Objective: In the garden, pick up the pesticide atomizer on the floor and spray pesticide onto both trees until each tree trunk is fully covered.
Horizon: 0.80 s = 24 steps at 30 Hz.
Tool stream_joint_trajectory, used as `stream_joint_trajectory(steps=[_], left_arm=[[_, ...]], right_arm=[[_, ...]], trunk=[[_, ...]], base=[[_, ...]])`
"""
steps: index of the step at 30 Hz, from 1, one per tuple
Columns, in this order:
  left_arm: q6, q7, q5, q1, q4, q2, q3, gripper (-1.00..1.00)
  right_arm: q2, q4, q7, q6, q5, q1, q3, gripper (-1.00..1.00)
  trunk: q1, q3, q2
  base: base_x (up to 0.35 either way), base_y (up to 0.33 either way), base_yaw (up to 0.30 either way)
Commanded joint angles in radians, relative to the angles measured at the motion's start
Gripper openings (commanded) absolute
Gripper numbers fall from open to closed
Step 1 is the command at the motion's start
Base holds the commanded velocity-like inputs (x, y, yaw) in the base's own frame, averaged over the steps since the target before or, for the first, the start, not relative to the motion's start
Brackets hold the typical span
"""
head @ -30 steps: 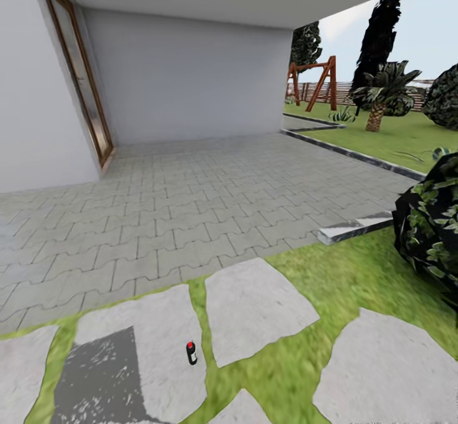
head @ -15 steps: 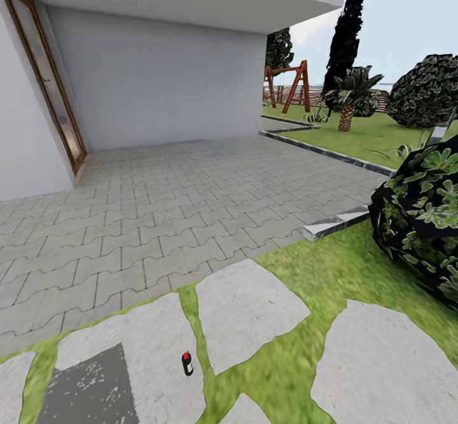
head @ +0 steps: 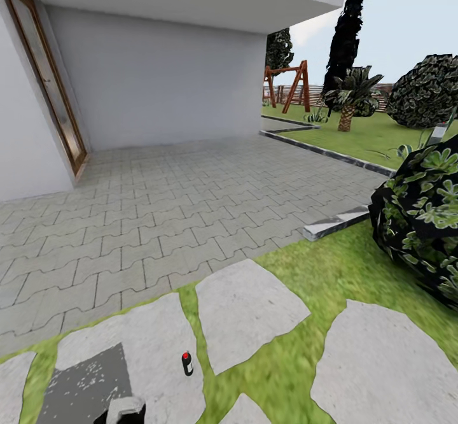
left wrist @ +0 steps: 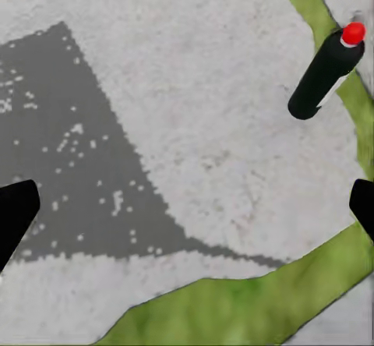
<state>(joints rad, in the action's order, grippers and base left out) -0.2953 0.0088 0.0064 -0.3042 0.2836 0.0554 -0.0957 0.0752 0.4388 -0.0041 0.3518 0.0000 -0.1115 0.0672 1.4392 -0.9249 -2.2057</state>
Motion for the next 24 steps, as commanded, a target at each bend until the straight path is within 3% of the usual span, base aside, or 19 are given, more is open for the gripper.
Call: stream_joint_trajectory(steps=[1,4,6,9,13,14,15,24], left_arm=[[-0.001,0.001,-0.001,-0.034,0.000,-0.001,0.000,1.00],[0.005,0.018,-0.007,-0.114,0.001,-0.007,0.004,1.00],[0.014,0.050,-0.009,-0.170,0.001,-0.013,0.007,1.00],[0.030,0.083,-0.012,-0.210,0.001,-0.018,0.008,1.00],[0.036,0.096,-0.015,-0.227,0.002,-0.037,0.009,1.00],[0.037,0.098,-0.016,-0.229,0.006,-0.047,0.013,1.00],[0.037,0.098,-0.017,-0.229,0.009,-0.047,0.016,1.00],[0.033,0.097,-0.017,-0.223,0.015,-0.039,0.024,1.00]], right_arm=[[0.000,0.002,0.000,0.003,0.000,-0.001,0.002,1.00],[0.001,0.036,-0.001,0.003,0.000,-0.001,0.003,1.00],[0.001,0.099,-0.002,0.002,0.000,-0.001,0.003,1.00],[0.001,0.219,-0.002,-0.002,0.000,-0.010,0.002,1.00],[0.000,0.346,-0.004,-0.034,0.000,-0.075,0.002,1.00],[0.001,0.373,-0.020,-0.097,0.000,-0.152,0.002,1.00],[0.001,0.378,-0.027,-0.124,0.000,-0.176,0.002,1.00],[0.006,0.384,-0.034,-0.182,0.000,-0.219,-0.001,1.00]], trunk=[[0.000,-0.001,0.000],[0.000,-0.001,0.000],[0.000,-0.001,0.000],[0.000,-0.001,0.000],[0.000,-0.001,0.000],[0.000,-0.001,0.000],[0.000,-0.001,0.000],[0.000,-0.001,0.000]], base=[[0.000,0.000,0.000],[0.000,0.000,0.000],[0.000,0.000,0.000],[0.000,0.000,0.000],[0.000,0.000,0.000],[0.000,0.000,0.000],[0.000,0.000,0.000],[0.000,0.000,-0.009]])
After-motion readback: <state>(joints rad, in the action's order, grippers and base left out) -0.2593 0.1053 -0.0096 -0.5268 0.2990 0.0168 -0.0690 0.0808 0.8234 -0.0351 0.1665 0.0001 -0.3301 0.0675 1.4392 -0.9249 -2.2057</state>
